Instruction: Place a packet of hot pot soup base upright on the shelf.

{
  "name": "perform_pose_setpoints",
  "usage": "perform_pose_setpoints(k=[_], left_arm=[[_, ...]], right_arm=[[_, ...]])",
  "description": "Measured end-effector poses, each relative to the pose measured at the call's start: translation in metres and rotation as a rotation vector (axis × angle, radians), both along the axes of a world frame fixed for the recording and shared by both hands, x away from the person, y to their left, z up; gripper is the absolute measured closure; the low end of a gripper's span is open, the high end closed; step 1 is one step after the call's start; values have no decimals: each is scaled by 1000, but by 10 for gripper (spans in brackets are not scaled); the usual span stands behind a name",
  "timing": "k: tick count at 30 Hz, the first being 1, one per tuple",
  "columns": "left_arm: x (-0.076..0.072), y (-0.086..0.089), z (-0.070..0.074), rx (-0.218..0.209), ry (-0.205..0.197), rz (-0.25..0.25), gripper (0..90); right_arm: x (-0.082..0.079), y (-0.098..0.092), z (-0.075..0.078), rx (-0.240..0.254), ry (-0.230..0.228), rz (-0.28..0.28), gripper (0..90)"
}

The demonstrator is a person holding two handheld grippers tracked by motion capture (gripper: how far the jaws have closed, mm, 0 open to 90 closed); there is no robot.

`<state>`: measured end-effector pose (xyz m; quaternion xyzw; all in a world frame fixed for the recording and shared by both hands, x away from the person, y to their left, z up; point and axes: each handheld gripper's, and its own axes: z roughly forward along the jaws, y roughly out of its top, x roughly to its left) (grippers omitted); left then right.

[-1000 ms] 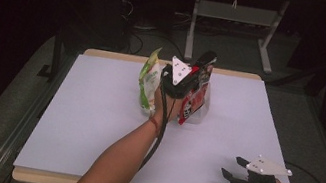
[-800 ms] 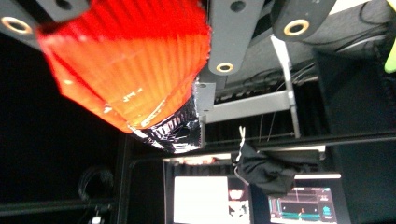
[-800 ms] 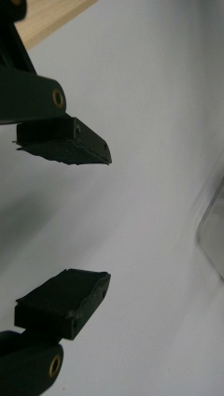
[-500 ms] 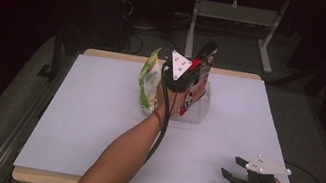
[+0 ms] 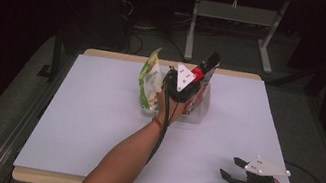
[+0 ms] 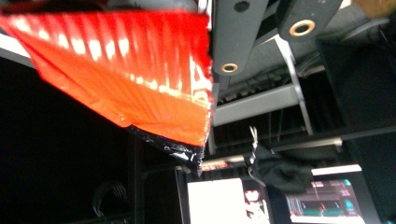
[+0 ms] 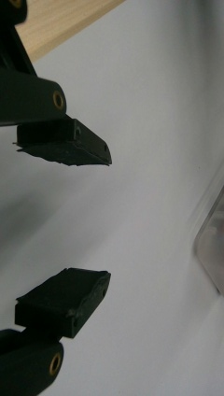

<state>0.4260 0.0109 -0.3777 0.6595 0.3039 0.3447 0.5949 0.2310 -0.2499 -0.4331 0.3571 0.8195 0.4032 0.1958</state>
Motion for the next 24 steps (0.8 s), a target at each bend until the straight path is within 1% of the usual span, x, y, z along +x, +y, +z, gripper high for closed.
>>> perform_pose_setpoints(k=[2, 6, 7, 12, 14, 17, 19, 23, 24], left_arm=[[0, 3, 1, -11, 13, -1, 720], [-1, 6, 2, 10, 23, -13, 706], [-2, 6, 1, 4, 24, -17, 704], [-3, 9, 1, 8, 35, -30, 692], [-4, 11, 0, 37, 33, -31, 681], [-5, 15, -2, 63, 31, -38, 671], [-7, 18, -3, 71, 29, -52, 660], [-9, 22, -3, 94, 24, -60, 651], [-10, 23, -2, 94, 24, -65, 649]], right_arm=[[0, 0, 0, 1, 3, 0, 362], [1, 0, -1, -2, 7, -1, 361], [1, 1, -1, -3, 8, 1, 361], [1, 1, -1, -9, 6, 5, 360], [1, 1, -2, -10, 8, 8, 362], [1, 2, -2, -12, 11, 13, 373], [1, 2, -2, -13, 12, 13, 373], [1, 4, -2, -19, 16, 18, 378], [1, 4, -2, -19, 17, 19, 378]])
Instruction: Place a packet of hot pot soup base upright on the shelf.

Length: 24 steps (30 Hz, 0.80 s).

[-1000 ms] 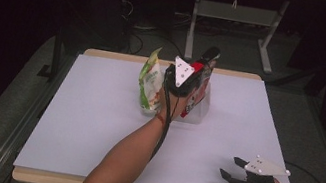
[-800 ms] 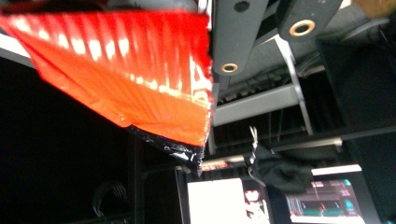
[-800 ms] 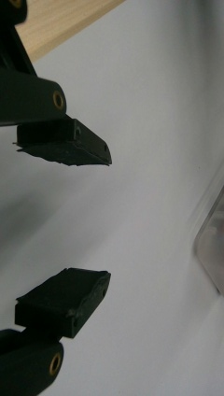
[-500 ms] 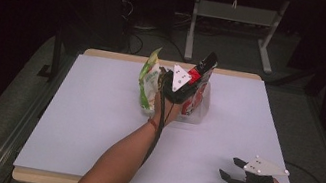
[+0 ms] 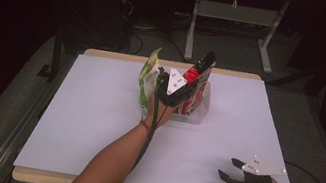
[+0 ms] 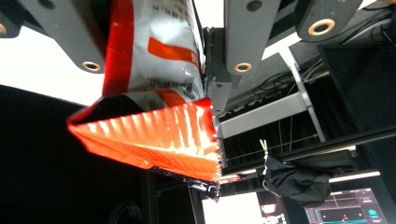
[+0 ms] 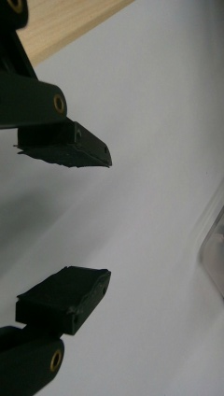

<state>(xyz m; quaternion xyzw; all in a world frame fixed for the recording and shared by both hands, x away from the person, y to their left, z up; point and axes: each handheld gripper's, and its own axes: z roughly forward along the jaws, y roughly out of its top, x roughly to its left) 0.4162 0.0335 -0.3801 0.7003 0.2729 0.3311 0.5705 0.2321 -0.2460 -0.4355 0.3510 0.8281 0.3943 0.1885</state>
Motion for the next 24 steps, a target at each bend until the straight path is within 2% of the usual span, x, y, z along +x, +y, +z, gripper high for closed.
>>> perform_pose_setpoints(k=[7, 12, 15, 24], left_arm=[[-2, 3, 3, 41, -5, -18, 637], [-3, 4, 6, 49, 3, -31, 630], [-5, 3, 8, 67, -8, -34, 620], [-8, 3, 14, 72, -2, -57, 612]], right_arm=[[0, 1, -1, -6, 2, 3, 380], [1, 1, -1, -11, 0, 5, 382], [0, 1, -1, -10, 2, 4, 383], [1, 1, -1, -14, 5, 5, 383]])
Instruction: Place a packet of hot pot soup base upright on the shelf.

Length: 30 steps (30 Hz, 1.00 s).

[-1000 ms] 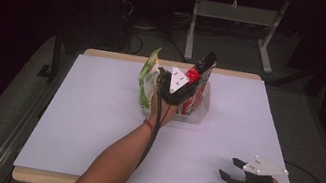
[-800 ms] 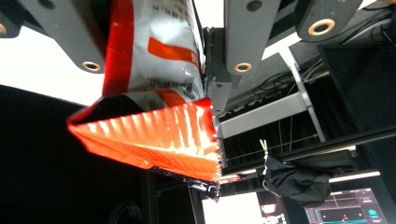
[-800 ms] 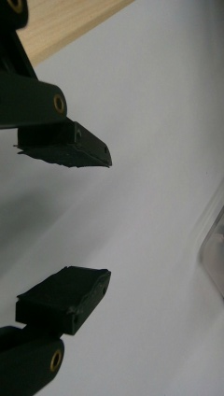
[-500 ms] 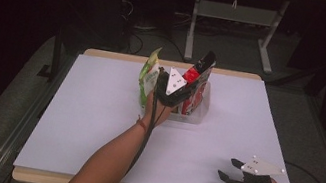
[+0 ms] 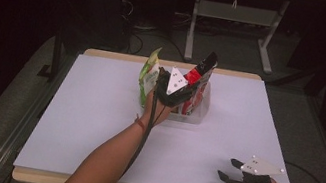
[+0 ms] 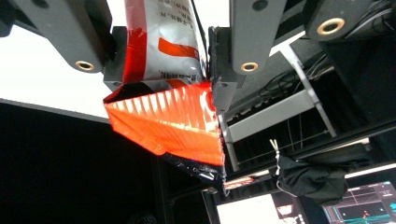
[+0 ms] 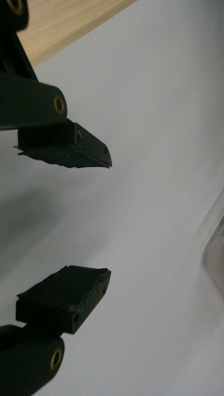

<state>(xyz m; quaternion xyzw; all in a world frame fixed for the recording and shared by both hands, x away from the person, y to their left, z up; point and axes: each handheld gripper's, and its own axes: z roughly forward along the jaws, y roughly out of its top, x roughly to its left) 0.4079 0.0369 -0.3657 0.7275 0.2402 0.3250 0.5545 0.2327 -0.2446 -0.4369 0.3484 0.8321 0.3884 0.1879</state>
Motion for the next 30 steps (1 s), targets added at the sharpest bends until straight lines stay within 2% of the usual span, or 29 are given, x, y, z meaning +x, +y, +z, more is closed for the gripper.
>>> perform_pose_setpoints(k=[10, 19, 24, 26, 30], left_arm=[[-9, 14, 13, 46, -1, -58, 609], [-22, 23, 21, 71, 5, -121, 535], [-33, 27, 20, 115, -8, -151, 516], [-37, 29, 19, 119, 10, -170, 505], [-44, 33, 12, 130, 21, -189, 476]], right_arm=[[1, 0, 0, 0, -3, -1, 383], [1, 3, 0, 5, -10, 2, 388], [0, 2, 1, 2, -17, -1, 384], [0, 2, 1, 3, -15, -2, 384], [-1, 3, 0, 1, -15, 0, 384]])
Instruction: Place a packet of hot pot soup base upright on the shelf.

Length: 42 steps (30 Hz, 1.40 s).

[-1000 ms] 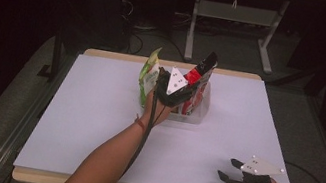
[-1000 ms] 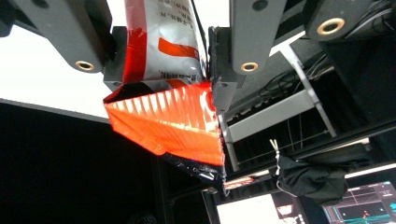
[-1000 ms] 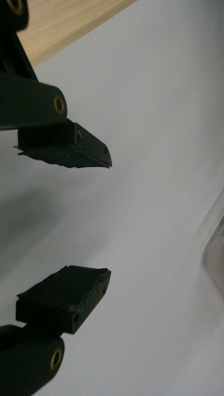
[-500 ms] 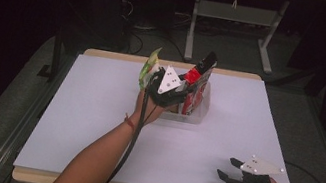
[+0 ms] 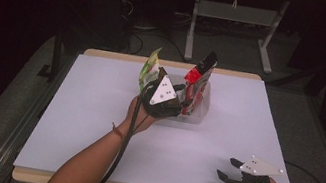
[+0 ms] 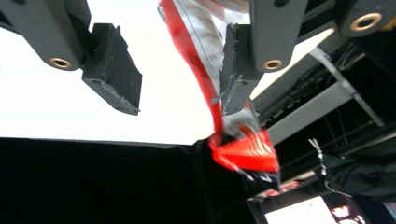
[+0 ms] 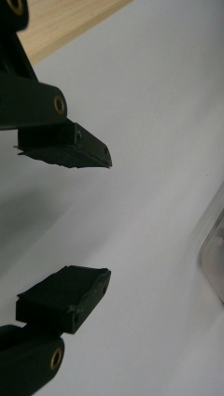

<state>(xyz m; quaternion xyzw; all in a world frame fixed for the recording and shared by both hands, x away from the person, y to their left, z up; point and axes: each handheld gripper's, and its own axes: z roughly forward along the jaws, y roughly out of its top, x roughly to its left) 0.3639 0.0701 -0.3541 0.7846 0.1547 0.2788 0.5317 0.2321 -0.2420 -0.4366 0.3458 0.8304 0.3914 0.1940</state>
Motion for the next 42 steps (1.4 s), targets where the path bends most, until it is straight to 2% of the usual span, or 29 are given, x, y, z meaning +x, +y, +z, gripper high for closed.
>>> perform_pose_setpoints(k=[3, 9, 14, 21, 23, 29, 34, 37, 39, 42], left_arm=[[-3, 1, -6, 27, 8, -6, 451], [-6, 7, -12, 21, 22, -25, 431], [-8, 18, -20, 26, 45, -7, 385], [-9, 38, -30, -8, 118, 11, 300], [-10, 44, -33, -6, 127, 19, 284], [-12, 61, -43, -5, 192, 21, 278], [-16, 75, -49, 36, 186, 52, 267], [-21, 84, -50, 40, 166, 56, 268], [-23, 89, -51, 40, 170, 61, 266], [-27, 97, -54, 61, 169, 75, 266]], right_arm=[[0, 0, 0, -2, 0, 1, 383], [0, 0, 0, -2, 0, 2, 379], [-1, 0, 0, -9, -15, 9, 360], [-4, 2, 3, 1, -68, 19, 360], [-5, 2, 3, 15, -68, 33, 371], [-5, 5, 2, 13, -75, 37, 368], [-5, 5, 2, 17, -90, 25, 359], [-4, 4, 1, 12, -87, 21, 356], [-4, 4, 1, 12, -88, 18, 355], [-5, 4, 1, 14, -94, 20, 356]])
